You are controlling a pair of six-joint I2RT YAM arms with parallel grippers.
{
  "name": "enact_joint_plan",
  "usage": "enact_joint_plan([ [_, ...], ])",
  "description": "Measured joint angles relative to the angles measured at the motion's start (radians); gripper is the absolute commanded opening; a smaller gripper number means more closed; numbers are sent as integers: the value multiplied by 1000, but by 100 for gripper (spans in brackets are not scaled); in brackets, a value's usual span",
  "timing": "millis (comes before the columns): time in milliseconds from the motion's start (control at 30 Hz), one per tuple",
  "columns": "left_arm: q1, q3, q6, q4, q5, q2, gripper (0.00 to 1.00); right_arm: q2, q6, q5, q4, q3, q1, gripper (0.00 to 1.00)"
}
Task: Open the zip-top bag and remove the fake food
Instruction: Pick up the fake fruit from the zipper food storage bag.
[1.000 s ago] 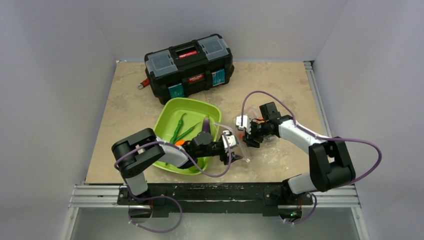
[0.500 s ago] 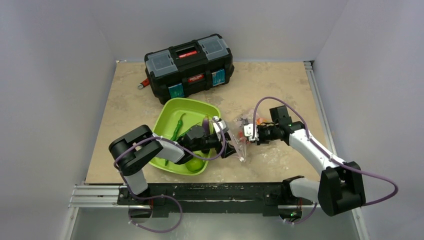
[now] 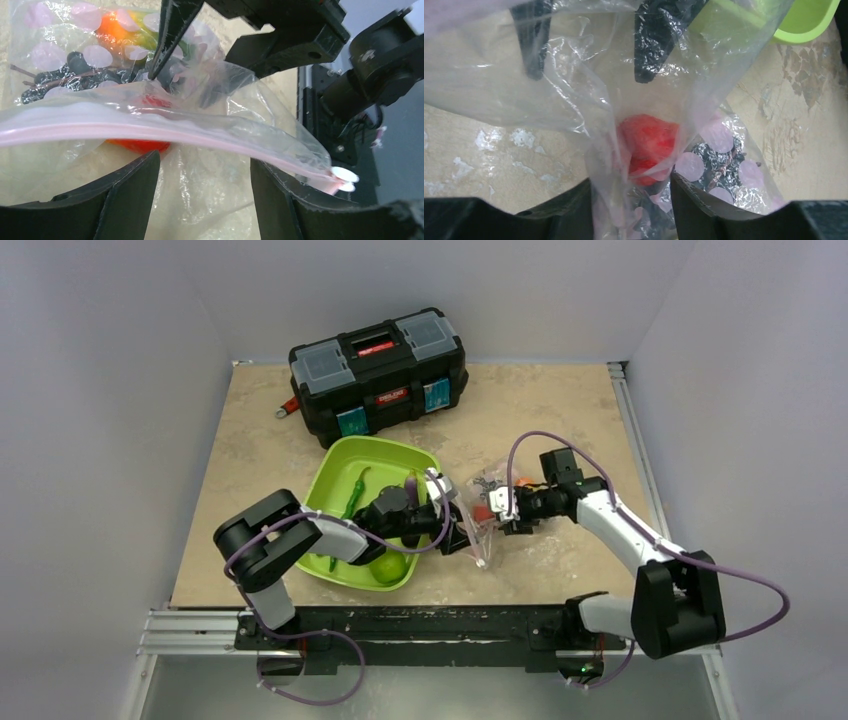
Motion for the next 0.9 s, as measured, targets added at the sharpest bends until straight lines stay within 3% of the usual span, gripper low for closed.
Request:
enact_joint_plan([
  [167, 0, 80, 97, -143, -2, -3, 63, 40, 17, 44, -6, 56, -13, 53],
  [467, -23, 171, 241, -250, -131, 19, 54, 192, -24, 90, -39, 114, -33, 18],
  [600, -36, 175, 271, -238, -183, 55, 51, 269, 14, 80, -68, 155, -33, 14],
  [700, -45, 171, 315, -183, -215, 94, 51, 311, 52, 73, -74, 185, -39, 16],
  [900, -68, 150, 424, -74, -262, 161, 43, 342, 92, 54, -142, 239, -51, 53],
])
